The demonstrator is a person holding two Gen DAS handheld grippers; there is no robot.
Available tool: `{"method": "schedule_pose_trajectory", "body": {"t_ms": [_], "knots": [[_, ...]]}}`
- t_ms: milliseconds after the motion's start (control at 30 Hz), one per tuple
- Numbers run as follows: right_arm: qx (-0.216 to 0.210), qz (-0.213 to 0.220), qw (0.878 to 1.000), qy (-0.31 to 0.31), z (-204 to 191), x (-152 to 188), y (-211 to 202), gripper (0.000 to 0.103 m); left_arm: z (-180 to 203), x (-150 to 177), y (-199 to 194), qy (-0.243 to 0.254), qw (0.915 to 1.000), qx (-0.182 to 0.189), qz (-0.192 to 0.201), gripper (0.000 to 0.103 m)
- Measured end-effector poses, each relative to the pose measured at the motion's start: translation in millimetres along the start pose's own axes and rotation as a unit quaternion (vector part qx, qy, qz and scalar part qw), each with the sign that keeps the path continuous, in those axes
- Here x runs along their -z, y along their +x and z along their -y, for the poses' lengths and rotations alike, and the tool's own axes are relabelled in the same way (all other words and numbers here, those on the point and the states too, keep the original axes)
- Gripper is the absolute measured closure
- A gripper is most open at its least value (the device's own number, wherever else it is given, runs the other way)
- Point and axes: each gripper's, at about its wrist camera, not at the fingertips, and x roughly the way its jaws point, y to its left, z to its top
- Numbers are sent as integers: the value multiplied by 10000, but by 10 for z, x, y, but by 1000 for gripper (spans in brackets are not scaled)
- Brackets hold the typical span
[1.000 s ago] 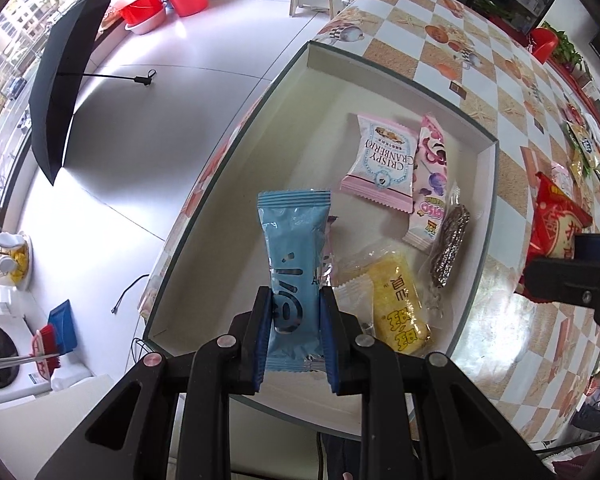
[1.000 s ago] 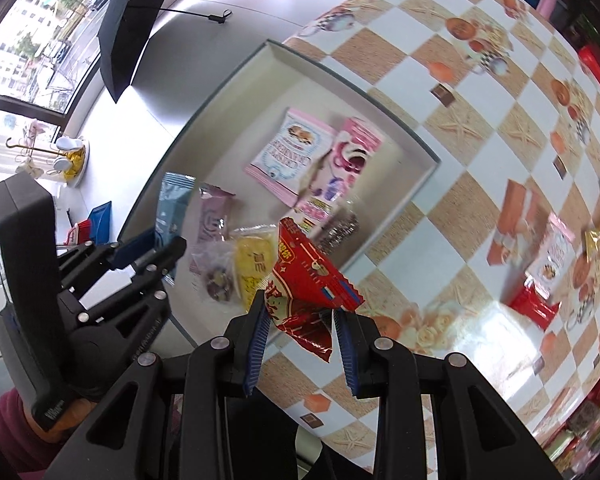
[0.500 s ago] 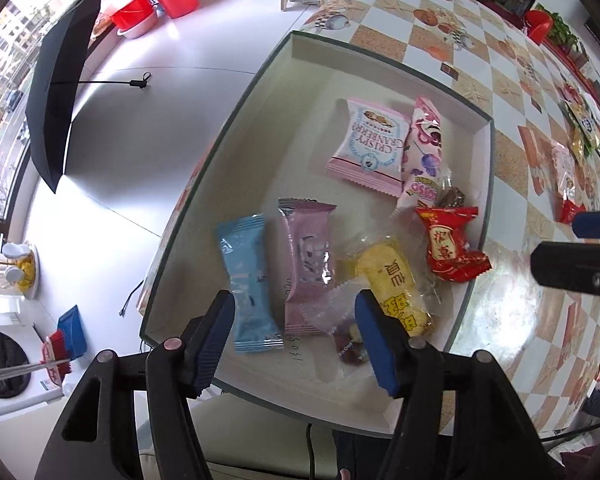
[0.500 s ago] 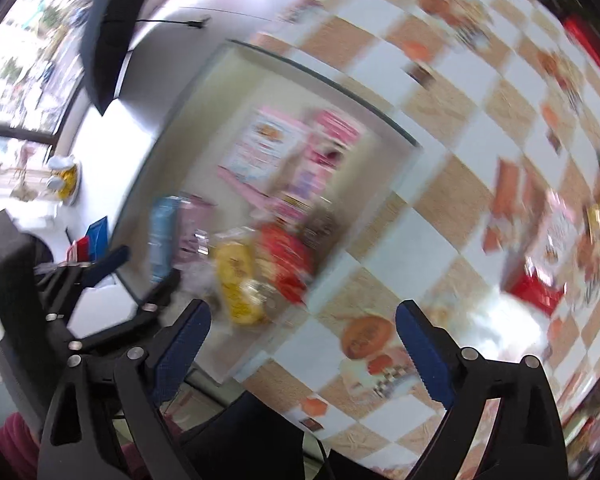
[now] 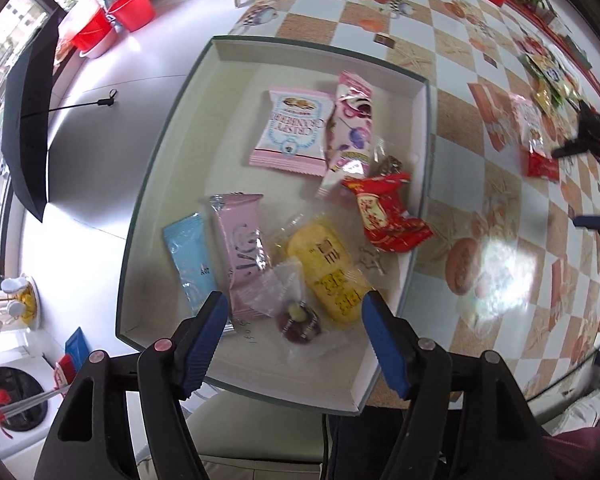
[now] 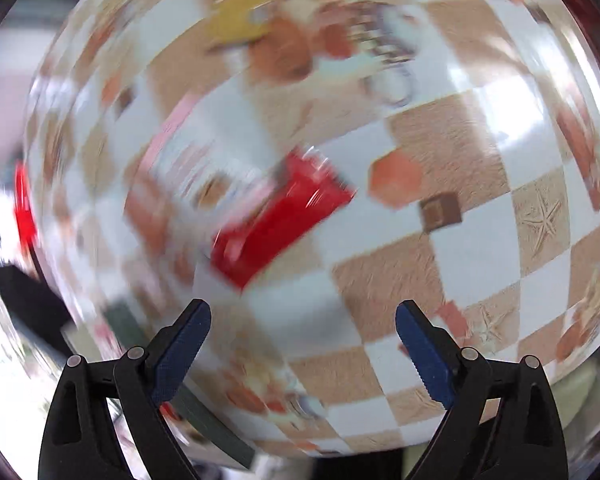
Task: Organize snacks
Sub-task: 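Grasp the red bar packet on the table with the right tool, then grasp the second pink Crispy Cranberry packet with the left tool while the right holds the red bar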
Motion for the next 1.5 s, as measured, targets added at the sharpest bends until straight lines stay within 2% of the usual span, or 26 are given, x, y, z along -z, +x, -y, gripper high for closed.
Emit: {"method": "schedule_pose_trajectory", "body": {"t_ms": [133, 233, 300, 333, 367, 400, 500, 567, 733, 900, 1000, 1033, 1067, 1100, 1133, 1200, 1300, 1367, 1433, 1500], "knots": [[-9, 130, 9996, 259, -56, -182, 111, 9, 88, 60, -32, 185, 9998, -20, -72, 29], [-38, 102, 9998, 152, -199, -223, 201, 24, 141, 77, -75, 329, 9994, -34, -92, 28], [195, 156, 9997, -14, -292, -199, 213, 33, 177, 72, -108, 409, 9991, -30, -79, 28], [390, 191, 9989, -163, -315, -143, 232, 49, 200, 58, -123, 443, 9990, -16, -67, 28], [528, 223, 9980, -258, -334, -114, 226, 70, 234, 36, -143, 486, 9988, 9, -48, 28], [582, 240, 9974, -350, -330, -80, 221, 80, 265, 11, -154, 510, 9987, 31, -37, 27], [499, 51, 9970, -586, -188, 24, 241, 80, 417, -86, -182, 609, 9980, 151, -34, 26], [690, 30, 9936, -889, -45, 128, 238, 80, 564, -176, -206, 724, 9970, 269, -28, 25], [1387, 71, 9727, -1859, 412, 502, 242, 80, 1018, -456, -252, 1081, 9932, 435, 44, 23], [1702, 96, 9588, -2274, 862, 839, 255, 80, 1600, -866, -178, 1332, 9899, 460, 131, 22], [1562, 102, 9609, -2286, 990, 962, 284, 76, 1918, -1113, -25, 1334, 9900, 463, 34, 22], [1548, 122, 9605, -2310, 1014, 981, 280, 65, 2023, -1202, 45, 1312, 9902, 477, -38, 22], [1568, 111, 9599, -2322, 1038, 999, 292, 34, 2117, -1284, 109, 1290, 9905, 470, -88, 22], [1570, 21, 9599, -2324, 1041, 1020, 338, 19, 2188, -1345, 155, 1279, 9908, 431, -98, 22], [1523, -25, 9607, -2320, 1160, 1051, 349, 16, 2265, -1421, 208, 1250, 9914, 380, -100, 22], [1471, -77, 9611, -2338, 1198, 1099, 403, 16, 2367, -1549, 288, 1139, 9930, 309, -89, 22], [1562, -5, 9529, -2601, 1241, 1207, 435, 15, 2478, -1708, 399, 951, 9949, 317, -55, 22], [1534, -82, 9506, -2698, 1281, 1271, 466, 3, 2545, -1786, 485, 888, 9957, 272, -51, 22], [1470, -133, 9518, -2689, 1317, 1294, 511, 0, 2612, -1863, 597, 832, 9962, 239, -94, 20], [1478, -111, 9516, -2692, 1345, 1323, 530, 0, 2650, -1922, 643, 718, 9965, 415, -35, 18]]}}
